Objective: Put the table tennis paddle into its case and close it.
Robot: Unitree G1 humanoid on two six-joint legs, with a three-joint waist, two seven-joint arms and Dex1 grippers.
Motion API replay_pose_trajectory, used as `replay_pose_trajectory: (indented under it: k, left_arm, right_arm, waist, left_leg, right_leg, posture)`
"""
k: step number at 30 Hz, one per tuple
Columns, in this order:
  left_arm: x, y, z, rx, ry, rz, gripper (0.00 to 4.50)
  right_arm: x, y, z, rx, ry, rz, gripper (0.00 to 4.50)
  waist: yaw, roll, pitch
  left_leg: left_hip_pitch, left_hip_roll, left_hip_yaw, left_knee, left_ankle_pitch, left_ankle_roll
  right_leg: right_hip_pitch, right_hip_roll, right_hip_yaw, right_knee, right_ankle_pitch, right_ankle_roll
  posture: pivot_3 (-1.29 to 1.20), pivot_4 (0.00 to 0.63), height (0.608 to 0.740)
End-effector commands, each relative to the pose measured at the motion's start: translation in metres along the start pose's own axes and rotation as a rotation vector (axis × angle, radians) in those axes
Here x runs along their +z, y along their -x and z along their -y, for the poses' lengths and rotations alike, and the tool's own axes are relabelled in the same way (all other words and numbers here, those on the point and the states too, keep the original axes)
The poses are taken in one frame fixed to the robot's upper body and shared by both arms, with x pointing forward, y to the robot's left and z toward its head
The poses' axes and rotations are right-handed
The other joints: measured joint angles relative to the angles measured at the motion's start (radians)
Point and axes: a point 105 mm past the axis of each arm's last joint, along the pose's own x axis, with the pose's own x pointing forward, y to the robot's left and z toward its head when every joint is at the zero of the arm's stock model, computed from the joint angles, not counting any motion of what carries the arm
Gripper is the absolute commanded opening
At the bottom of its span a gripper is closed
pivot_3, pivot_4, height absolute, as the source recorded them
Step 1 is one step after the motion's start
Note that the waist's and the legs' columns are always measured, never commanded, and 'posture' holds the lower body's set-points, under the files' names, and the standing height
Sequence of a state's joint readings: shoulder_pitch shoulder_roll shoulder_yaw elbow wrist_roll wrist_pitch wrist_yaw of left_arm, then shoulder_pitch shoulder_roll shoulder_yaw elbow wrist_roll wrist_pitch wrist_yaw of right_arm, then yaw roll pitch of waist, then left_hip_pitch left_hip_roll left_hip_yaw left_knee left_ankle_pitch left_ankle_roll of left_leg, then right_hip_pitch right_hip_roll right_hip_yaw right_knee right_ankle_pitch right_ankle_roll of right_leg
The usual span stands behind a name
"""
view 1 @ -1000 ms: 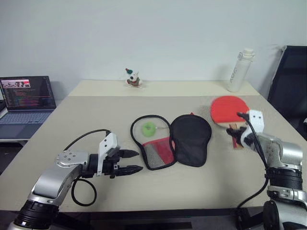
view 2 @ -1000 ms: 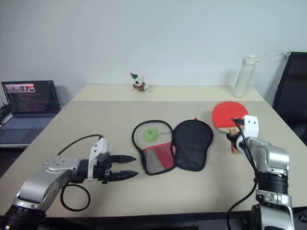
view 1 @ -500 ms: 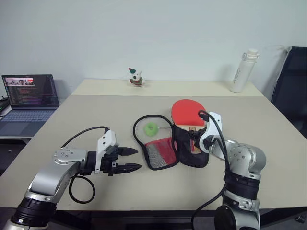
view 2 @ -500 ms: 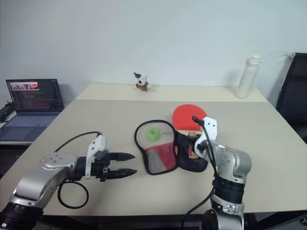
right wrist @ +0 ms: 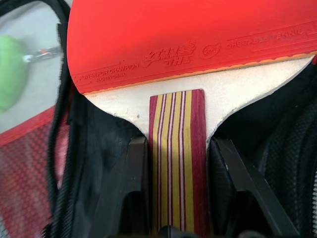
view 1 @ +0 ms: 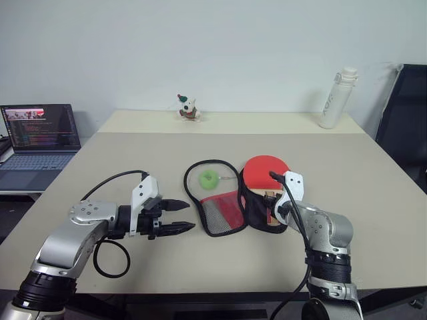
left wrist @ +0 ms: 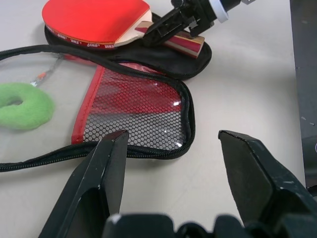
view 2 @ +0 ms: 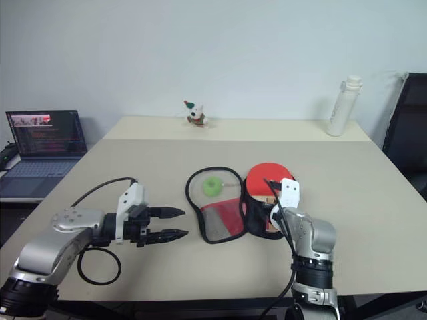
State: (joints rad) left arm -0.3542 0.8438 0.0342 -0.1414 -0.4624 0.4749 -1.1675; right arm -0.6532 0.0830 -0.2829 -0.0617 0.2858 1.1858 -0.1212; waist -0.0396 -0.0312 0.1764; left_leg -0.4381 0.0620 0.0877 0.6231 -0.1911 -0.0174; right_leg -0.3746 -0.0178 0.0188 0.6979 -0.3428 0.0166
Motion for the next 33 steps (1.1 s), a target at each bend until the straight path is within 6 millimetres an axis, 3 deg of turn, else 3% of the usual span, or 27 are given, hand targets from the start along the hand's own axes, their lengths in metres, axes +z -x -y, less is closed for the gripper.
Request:
replay_pose_trajectory:
  k: [1,18,23,28,33]
  left_arm:
    - [0.007,0.006,-0.002,0.019,-0.033,0.004,3.16]
    - [0.005,0.006,0.0,0.018,-0.028,0.002,3.16]
    - [0.004,0.005,-0.001,0.022,-0.027,-0.002,3.16]
    - [0.002,0.005,-0.003,0.038,-0.024,-0.003,3.16]
    - [-0.004,0.007,-0.006,0.072,-0.011,-0.016,3.16]
  right_arm:
    - [0.011,0.002,-0.005,-0.003,0.002,0.047,1.18]
    - [-0.006,0.009,0.001,-0.048,-0.016,0.005,1.18]
    - [-0.003,0.01,-0.004,-0.033,0.002,0.018,2.75]
    - [0.016,0.016,-0.019,0.011,0.103,0.114,4.48]
    - [0.031,0.035,-0.03,0.103,0.297,0.183,4.48]
  waist:
    - [0.0,0.0,0.0]
    - [-0.001,0.0,0.0]
    - [-0.001,-0.001,0.0]
    - [-0.001,-0.001,0.0]
    - [-0.001,0.0,0.0]
  left_leg:
    - [0.0,0.0,0.0,0.0,0.0,0.0]
    - [0.0,0.0,-0.001,0.0,0.0,0.0]
    - [0.0,0.0,-0.001,0.0,0.0,0.001]
    - [0.0,0.0,-0.001,0.0,-0.001,0.001]
    - [0.0,0.0,-0.001,0.0,-0.001,0.001]
  right_leg:
    - [0.0,0.0,0.0,0.0,0.0,0.0]
    - [0.001,0.0,-0.001,0.0,0.0,0.0]
    - [0.001,0.0,-0.001,0.0,0.0,0.0]
    - [0.001,0.0,-0.001,0.0,0.0,0.0]
    - [0.0,0.0,0.0,0.0,0.0,0.0]
  posture:
    - [0.0,0.15,0.74]
    - [0.0,0.15,0.74]
    - [0.0,0.15,0.74]
    - [0.0,0.15,0.74]
    - [0.0,0.15,0.74]
